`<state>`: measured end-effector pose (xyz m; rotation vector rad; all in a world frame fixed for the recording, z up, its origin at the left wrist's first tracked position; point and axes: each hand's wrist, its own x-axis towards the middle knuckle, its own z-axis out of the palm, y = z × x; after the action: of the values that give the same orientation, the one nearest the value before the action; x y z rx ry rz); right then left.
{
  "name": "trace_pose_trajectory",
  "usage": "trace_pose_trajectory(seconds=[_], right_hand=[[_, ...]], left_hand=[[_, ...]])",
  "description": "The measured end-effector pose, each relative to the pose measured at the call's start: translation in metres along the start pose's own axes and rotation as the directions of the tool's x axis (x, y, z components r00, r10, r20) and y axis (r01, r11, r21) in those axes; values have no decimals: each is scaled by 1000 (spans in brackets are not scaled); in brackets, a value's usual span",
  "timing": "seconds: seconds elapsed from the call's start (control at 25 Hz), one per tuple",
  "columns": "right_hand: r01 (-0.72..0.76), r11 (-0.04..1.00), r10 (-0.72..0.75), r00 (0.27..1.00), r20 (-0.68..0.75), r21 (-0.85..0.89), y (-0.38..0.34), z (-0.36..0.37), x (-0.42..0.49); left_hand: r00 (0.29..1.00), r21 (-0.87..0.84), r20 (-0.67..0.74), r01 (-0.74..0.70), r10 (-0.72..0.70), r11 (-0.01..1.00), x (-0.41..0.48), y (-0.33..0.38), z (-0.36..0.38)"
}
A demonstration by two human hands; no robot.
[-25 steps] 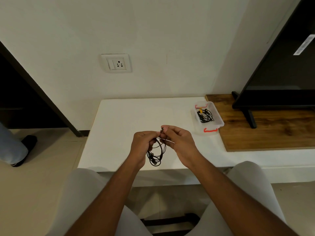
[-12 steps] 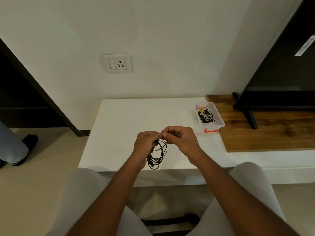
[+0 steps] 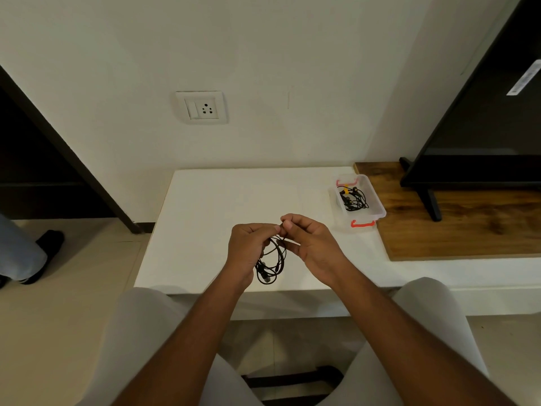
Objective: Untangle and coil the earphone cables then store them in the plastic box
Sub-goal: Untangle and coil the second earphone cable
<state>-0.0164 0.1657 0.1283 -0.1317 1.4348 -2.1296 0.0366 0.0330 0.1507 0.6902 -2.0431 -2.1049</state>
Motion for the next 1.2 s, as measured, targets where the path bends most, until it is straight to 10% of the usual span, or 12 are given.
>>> trace_pose_trajectory(seconds=[1.2], right_hand=[[-43,989,40,999,23,143,1,5,-2]], left_hand=[[1000,-18,27,12,-12,1000,2,-2,-4]])
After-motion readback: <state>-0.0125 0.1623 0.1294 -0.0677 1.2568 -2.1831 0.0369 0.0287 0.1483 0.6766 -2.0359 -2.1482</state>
